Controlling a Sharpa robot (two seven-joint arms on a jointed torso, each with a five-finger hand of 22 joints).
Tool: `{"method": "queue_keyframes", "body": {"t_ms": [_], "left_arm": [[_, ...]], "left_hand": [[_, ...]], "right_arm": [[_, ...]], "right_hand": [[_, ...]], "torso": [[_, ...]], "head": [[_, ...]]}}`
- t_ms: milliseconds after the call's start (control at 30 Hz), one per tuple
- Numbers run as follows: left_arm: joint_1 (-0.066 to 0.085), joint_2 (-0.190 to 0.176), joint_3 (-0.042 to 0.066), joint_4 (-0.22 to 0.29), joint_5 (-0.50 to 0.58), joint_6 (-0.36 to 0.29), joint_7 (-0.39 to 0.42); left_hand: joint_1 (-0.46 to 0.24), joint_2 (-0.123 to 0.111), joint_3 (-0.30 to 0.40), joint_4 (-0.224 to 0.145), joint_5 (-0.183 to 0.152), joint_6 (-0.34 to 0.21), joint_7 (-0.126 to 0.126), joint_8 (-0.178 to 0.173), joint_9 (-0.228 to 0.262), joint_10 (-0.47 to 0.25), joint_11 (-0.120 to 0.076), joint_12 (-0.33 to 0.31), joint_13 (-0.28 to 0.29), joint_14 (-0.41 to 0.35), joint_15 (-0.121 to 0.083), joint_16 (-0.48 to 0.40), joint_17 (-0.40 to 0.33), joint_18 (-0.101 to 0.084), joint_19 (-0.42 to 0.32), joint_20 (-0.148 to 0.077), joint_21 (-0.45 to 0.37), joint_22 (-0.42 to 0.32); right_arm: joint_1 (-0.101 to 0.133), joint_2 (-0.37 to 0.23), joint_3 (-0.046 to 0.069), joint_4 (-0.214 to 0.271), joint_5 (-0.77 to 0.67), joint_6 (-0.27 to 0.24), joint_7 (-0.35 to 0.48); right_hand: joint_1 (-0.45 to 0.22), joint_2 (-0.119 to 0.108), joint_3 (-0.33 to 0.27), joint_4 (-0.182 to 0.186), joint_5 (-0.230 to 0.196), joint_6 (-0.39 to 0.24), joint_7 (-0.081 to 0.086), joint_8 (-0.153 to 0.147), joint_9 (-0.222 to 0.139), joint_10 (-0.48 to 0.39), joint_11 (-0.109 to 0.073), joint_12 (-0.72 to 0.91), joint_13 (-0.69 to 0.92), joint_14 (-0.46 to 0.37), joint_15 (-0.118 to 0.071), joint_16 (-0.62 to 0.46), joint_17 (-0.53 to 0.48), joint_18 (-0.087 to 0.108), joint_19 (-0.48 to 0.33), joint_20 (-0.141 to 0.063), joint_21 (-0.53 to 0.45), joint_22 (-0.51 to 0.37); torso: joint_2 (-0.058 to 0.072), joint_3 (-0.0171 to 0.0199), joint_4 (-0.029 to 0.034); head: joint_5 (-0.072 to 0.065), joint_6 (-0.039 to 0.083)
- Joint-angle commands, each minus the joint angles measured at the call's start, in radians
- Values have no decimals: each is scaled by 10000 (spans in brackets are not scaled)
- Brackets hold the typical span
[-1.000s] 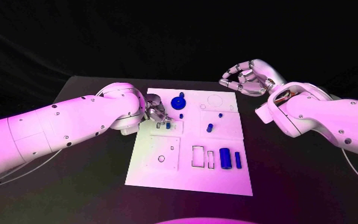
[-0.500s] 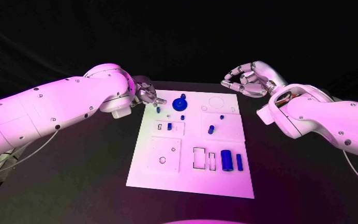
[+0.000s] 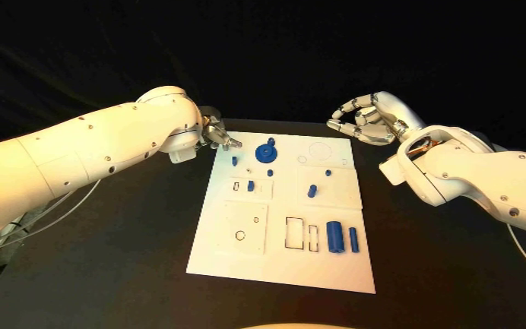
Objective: Assemble the parts on the task board
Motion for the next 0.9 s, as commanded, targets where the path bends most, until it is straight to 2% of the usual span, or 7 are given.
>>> {"method": "queue_keyframes", "body": {"t_ms": [33,133,333,733,900], "left_arm": [[39,149,-46,-189,-388,476,146],[27,267,-95,-352,-438,616,129],[-21,444,-170,-557,-419,823,118],[-74,534,-208,-728,-250,1158,98],[-89,565,-219,-747,-147,1187,123]], "left_hand": [[123,15,-53,22,21,-46,7,-69,-23,-80,28,-36,-9,885,79,-61,2221,184,-33,16,-50,286],[117,33,-60,27,17,-32,9,-70,-31,-83,33,-36,-11,890,84,-52,2236,184,-31,22,-50,289],[71,74,-113,32,-7,54,5,-54,-58,-91,36,-32,-22,892,95,-49,2240,185,-31,44,-53,289],[61,164,-164,19,-10,216,-31,3,-87,-75,14,1,-13,910,87,-19,2287,180,-5,63,-44,323],[94,189,-176,17,-6,291,-53,39,-92,-43,-4,37,18,924,75,4,2323,175,15,63,-33,350]], "right_arm": [[-9,4,-2,9,-33,104,65],[-10,8,-2,16,-33,105,66],[-10,23,-2,24,-33,108,67],[-10,32,-3,32,-34,102,73],[-10,45,-3,31,-34,106,76]], "right_hand": [[-77,8,-43,5,-38,-45,-24,63,17,-40,-54,-39,273,786,-57,-39,1637,63,730,-69,-43,2309],[-77,8,-43,5,-38,-45,-24,63,17,-40,-54,-39,273,786,-57,-39,1637,63,730,-69,-43,2309],[-75,18,-41,1,-19,-46,-25,66,19,-31,-56,-30,282,787,-58,-39,1640,62,733,-70,-39,2312],[-75,18,-41,1,-19,-46,-25,66,19,-31,-56,-30,282,787,-58,-39,1640,62,733,-70,-39,2312],[-75,30,-40,-3,1,-47,-27,71,22,-32,-58,-33,279,787,-60,-40,1639,65,724,-71,-52,2304]], "torso": [[22,-12,-6],[41,-20,-6],[33,-9,-17],[13,-4,5],[14,-9,-10]], "head": [[16,-4],[18,-6],[26,-23],[8,-63],[24,-62]]}}
